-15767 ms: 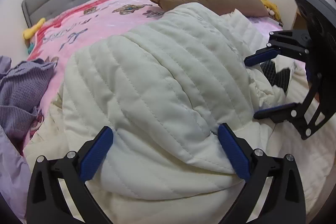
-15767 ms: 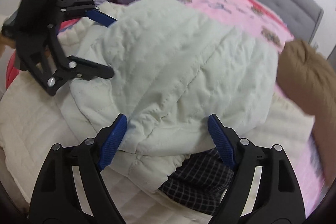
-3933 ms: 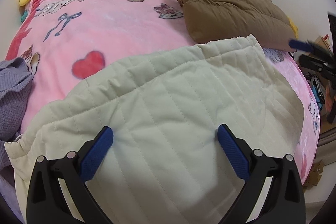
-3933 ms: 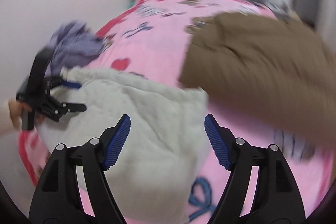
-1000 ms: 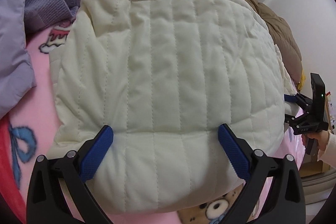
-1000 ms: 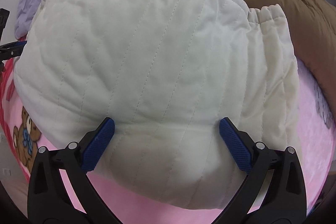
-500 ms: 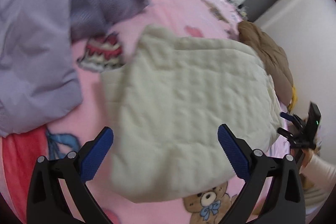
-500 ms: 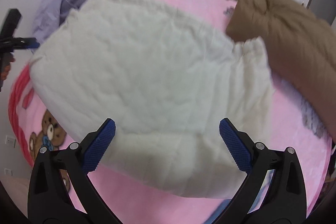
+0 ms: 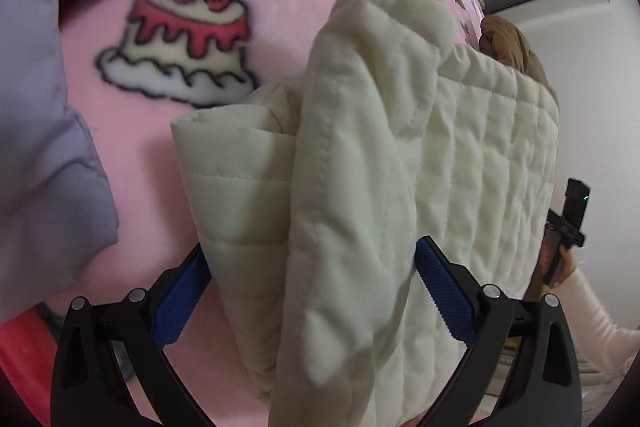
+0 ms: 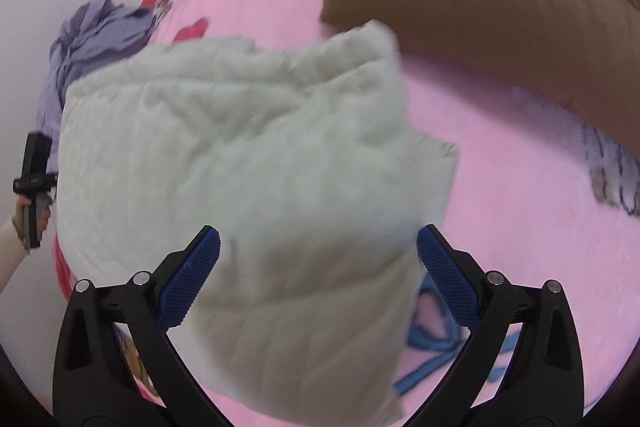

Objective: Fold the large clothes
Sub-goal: 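Grasp the end of the folded jacket with both grippers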

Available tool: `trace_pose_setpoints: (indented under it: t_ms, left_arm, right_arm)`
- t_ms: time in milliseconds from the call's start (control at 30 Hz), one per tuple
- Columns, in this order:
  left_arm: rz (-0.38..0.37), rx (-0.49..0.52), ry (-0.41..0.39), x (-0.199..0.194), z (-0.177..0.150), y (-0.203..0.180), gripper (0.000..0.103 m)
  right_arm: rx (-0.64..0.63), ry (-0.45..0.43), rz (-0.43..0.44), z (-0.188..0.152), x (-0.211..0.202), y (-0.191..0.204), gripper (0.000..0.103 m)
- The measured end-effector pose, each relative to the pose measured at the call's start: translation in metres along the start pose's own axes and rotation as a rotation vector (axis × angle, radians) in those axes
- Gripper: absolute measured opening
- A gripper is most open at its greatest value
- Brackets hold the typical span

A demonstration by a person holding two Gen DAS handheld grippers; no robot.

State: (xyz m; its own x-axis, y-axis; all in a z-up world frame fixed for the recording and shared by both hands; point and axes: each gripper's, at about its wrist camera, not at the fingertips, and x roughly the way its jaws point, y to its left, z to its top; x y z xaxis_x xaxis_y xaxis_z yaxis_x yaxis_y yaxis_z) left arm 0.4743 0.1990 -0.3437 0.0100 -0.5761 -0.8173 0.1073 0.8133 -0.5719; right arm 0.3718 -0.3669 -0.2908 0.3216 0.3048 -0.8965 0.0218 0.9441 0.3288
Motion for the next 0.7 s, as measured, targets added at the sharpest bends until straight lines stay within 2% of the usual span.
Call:
trace_pose_setpoints:
  t_ms: [67,167,267,400,467,567,700]
  left_arm:
    - [-0.025,-0.006,0.013,0.0,-0.001,0.007,0.098]
    - [-0.028,0.007,0.012,-0.001,-0.005,0.011,0.098]
    - [-0.02,0.028,0.011,-0.001,-0.002,0.014,0.098]
    - [-0.056,0.01,0.037,0.003,0.008,0.019,0.098]
    - [-0.071,0.002,0.044,0.007,0.011,0.024,0.098]
    - [-0.083,-0.015,0.053,0.013,0.011,0.027,0.098]
    - [-0.092,-0.041,0.077,0.021,0.017,0.03,0.099]
  right_arm:
    - [0.056,-0.022,0.014,0.001,-0.004,-0.015,0.095]
    - [0.124,-0.006,0.043,-0.001,0.001,-0.037,0.095]
    - [0.137,0.012,0.064,-0.004,0.012,-0.046,0.095]
    - [0.163,0.02,0.139,-0.005,0.026,-0.054,0.095]
    - [0.182,0.043,0.182,-0.002,0.037,-0.054,0.095]
    - [0.189,0.106,0.185,-0.001,0.058,-0.051,0.096]
    - [0.187,0.15,0.192,0.002,0.063,-0.055,0.096]
